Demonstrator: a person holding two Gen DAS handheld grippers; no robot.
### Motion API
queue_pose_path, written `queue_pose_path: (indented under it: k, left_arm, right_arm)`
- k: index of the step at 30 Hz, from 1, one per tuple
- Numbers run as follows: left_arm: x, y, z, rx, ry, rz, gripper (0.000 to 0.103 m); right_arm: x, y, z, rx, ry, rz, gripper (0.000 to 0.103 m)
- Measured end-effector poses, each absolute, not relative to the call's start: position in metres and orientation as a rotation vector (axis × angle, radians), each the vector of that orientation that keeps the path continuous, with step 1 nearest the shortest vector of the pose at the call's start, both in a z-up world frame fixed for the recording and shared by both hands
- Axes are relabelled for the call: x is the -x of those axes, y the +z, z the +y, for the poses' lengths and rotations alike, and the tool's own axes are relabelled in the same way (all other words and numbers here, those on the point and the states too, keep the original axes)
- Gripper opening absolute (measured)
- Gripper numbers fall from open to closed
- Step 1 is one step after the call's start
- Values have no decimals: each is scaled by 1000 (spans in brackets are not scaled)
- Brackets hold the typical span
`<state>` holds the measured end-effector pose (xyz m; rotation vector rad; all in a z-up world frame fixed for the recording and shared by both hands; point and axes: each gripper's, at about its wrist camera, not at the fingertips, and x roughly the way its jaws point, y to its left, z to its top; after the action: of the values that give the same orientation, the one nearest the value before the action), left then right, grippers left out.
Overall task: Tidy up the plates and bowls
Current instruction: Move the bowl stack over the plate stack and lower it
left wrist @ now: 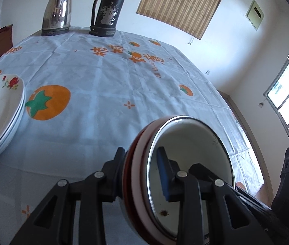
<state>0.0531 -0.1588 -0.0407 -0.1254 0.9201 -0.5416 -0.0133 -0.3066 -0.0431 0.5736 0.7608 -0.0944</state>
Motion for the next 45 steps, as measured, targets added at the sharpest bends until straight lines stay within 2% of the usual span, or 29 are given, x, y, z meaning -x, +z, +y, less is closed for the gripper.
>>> queue_pose_path:
  k: [45]
  left_arm:
    - [-66,-19,-18,225,-377,852,30]
  right_arm:
    - [-32,-22,-176,-482,78,774,39]
